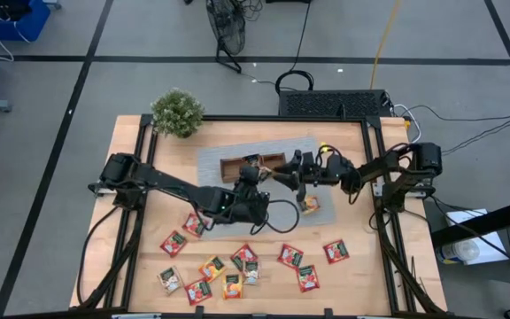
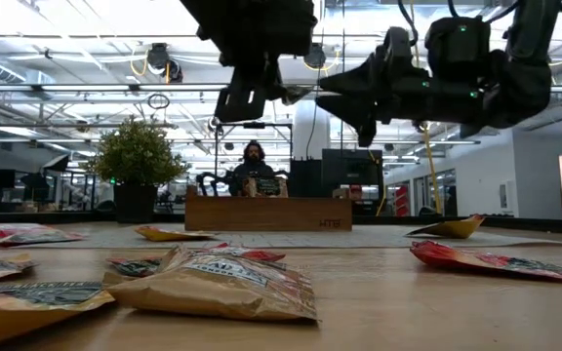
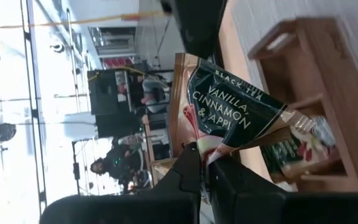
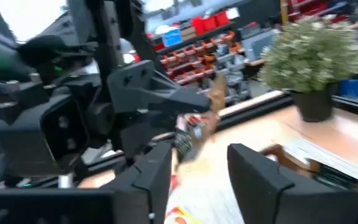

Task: Pick & Place Tea
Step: Put the brown tea bag into the middle section of the wooden organizer

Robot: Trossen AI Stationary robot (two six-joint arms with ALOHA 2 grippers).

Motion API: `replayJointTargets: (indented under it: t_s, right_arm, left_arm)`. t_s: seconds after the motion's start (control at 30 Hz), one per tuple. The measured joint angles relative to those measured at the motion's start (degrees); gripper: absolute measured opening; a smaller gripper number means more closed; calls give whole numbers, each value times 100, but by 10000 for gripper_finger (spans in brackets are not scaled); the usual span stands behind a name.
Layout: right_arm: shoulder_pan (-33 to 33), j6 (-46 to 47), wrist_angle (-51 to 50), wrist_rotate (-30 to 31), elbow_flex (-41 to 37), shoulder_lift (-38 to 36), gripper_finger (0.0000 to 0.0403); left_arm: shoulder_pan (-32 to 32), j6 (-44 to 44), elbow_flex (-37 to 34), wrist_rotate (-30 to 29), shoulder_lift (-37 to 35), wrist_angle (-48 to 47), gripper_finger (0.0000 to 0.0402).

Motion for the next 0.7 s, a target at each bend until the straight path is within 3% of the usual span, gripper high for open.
replayJointTargets:
  t_s: [0.17, 0.37, 0.5, 0.63, 0.7]
  right_arm:
    - [-42, 22, -74, -194, 148, 2, 169]
    - [-68, -93, -175, -97, 191, 4, 158]
    - [-64, -113, -129, 103, 191, 4, 113]
    - [-63, -428, -97, 107, 191, 3, 22]
    - [-24, -558, -88, 150, 191, 4, 9]
  left_arm:
    - [46, 520, 1, 178, 0, 566, 15]
    - [46, 632, 1, 192, 0, 790, 10]
    - [49, 524, 1, 337, 0, 783, 13]
    - [52, 335, -1, 355, 0, 768, 32]
    - [46, 190, 0, 395, 0, 768, 38]
